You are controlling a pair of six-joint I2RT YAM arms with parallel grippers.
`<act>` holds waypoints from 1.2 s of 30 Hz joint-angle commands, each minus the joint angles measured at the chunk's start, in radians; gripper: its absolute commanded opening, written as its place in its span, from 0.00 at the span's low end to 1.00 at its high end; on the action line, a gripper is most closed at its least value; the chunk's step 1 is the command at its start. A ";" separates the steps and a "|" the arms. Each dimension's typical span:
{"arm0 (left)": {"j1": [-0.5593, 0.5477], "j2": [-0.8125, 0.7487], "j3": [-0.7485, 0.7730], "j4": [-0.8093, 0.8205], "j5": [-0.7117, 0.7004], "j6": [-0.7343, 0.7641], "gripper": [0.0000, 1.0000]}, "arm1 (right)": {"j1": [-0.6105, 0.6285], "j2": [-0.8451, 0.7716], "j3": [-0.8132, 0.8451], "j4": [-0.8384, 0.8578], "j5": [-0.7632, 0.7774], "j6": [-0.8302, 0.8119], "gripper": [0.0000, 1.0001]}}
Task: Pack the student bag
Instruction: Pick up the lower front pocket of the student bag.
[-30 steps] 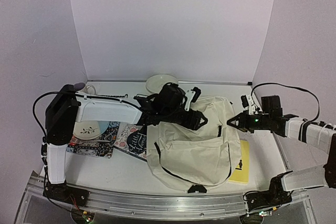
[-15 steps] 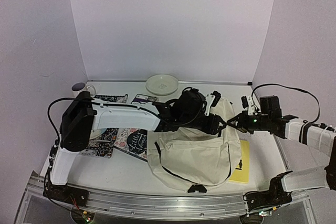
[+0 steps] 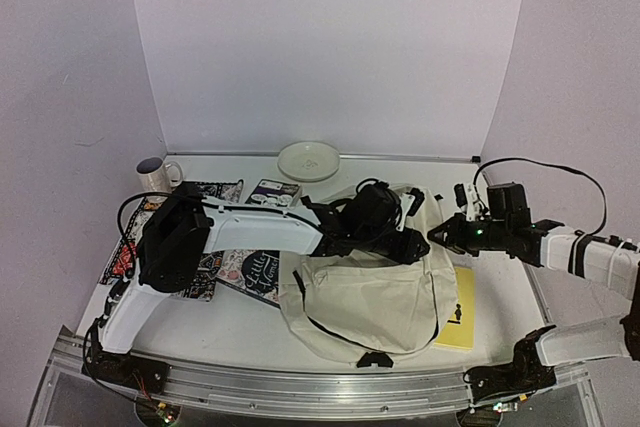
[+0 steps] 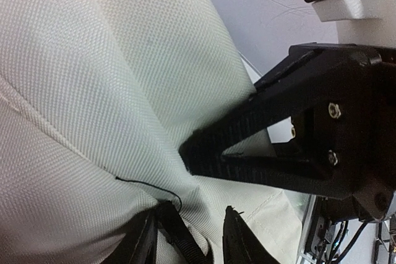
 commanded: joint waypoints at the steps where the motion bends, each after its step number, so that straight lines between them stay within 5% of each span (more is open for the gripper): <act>1: 0.002 0.018 0.063 0.010 0.029 -0.014 0.35 | 0.041 -0.009 0.046 0.054 0.008 0.003 0.00; 12: 0.002 -0.057 -0.021 0.010 -0.015 0.001 0.00 | 0.055 -0.035 0.048 0.018 0.071 -0.023 0.00; 30: 0.016 -0.295 -0.325 0.004 -0.207 0.050 0.00 | 0.054 -0.061 0.041 -0.037 0.173 -0.078 0.00; 36: 0.017 -0.263 -0.273 0.006 -0.150 0.044 0.06 | 0.055 -0.063 0.041 -0.025 0.117 -0.093 0.00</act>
